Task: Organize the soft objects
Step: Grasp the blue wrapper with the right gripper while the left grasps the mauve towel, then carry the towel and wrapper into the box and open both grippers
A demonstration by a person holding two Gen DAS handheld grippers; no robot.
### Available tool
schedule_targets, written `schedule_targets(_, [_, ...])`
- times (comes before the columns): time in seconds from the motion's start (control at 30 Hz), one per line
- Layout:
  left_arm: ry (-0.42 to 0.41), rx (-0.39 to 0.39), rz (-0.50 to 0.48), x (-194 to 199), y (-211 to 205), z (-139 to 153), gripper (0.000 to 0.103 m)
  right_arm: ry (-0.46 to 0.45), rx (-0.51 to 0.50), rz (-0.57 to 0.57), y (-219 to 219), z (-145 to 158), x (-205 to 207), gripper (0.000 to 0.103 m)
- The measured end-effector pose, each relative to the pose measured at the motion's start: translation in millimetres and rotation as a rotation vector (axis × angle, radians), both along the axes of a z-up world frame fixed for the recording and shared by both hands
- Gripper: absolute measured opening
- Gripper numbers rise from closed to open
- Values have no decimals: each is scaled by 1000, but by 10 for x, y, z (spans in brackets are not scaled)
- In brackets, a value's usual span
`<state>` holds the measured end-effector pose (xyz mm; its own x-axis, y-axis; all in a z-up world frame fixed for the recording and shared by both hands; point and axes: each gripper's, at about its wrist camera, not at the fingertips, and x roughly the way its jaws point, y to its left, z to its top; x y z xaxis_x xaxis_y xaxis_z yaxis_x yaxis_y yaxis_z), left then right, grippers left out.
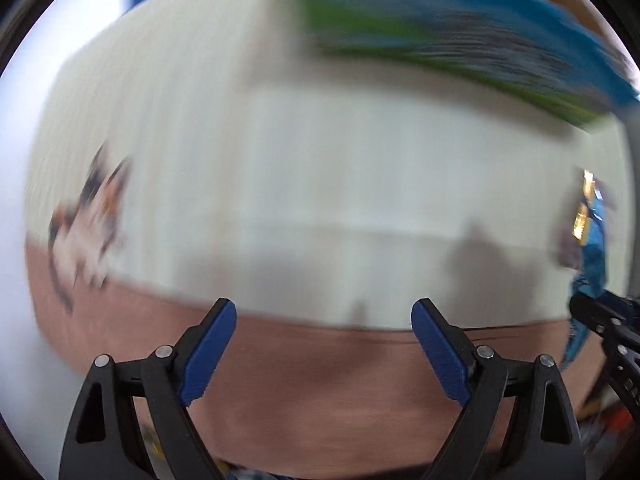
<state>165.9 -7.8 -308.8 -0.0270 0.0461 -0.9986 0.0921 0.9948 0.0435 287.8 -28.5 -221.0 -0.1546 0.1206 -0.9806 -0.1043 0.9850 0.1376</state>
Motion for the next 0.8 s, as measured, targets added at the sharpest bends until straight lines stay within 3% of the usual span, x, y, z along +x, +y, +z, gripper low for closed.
schedule_targets(0.17, [24, -127, -236, 415, -1378, 52, 91, -30, 25, -345, -1271, 223, -223, 21])
schedule_targets(0.23, [76, -159, -309, 540, -1824, -82, 91, -36, 7, -411, -1605, 217, -258, 21])
schedule_targets(0.37, [174, -131, -389, 661, -2356, -491, 90, -39, -37, -478, -2021, 116, -282, 21])
schedule_targets(0.47, [203, -107, -435, 665, -2532, -678, 86, -26, -38, -511, -2119, -27, -295, 21])
schedule_targets(0.57, [157, -44, -474, 622, -2602, -714, 60, 10, -22, -547, -2195, -178, -296, 21])
schedule_targets(0.6, [147, -29, -483, 627, -2643, -698, 56, 21, -12, -557, -2194, -223, -261, 21])
schedule_targets(0.67, [150, -26, -445, 584, -2551, -673, 35, 54, 14, -578, -2253, -300, -260, 21])
schedule_targets(0.8, [164, -13, -334, 581, -2135, -705, 34, 87, 75, -623, -2359, -387, -204, 24])
